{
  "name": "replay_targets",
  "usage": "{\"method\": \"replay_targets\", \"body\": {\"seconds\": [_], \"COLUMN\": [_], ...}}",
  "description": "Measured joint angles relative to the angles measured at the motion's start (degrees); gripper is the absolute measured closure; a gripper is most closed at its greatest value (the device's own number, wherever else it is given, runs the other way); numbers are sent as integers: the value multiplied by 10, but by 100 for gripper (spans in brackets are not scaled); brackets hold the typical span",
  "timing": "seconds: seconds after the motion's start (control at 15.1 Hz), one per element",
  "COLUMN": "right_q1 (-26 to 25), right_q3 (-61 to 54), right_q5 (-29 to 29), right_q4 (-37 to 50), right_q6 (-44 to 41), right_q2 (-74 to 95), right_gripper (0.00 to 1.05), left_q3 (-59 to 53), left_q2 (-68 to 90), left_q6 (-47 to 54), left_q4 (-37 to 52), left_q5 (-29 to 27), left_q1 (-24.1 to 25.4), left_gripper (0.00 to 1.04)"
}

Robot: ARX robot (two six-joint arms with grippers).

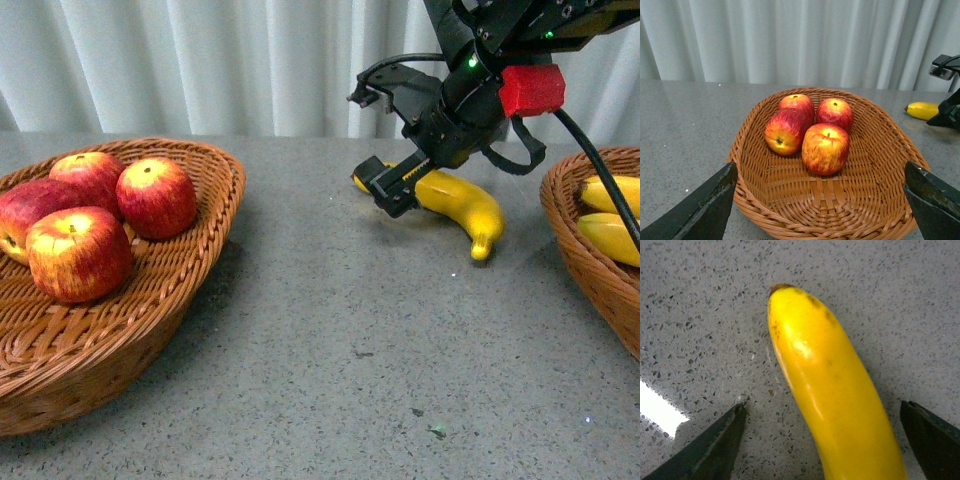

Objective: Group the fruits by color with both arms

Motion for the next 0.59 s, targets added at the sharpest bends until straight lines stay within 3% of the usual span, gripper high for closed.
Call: {"method": "replay_targets", "body": {"seconds": [0.4,0.59], "right_q1": [14,9], "right_q3": [-26,-24], "right_q5": [-1,-16], "right_q4": [23,41], "right_q6": [0,24], "right_q2": [0,-1], "right_gripper": [66,70], "left_q3": [0,0], "left_q2": [0,0], "left_q6": [0,0], "left_q4": [0,0], "left_q5": [0,0], "left_q1": [0,0], "left_gripper": [7,7]}}
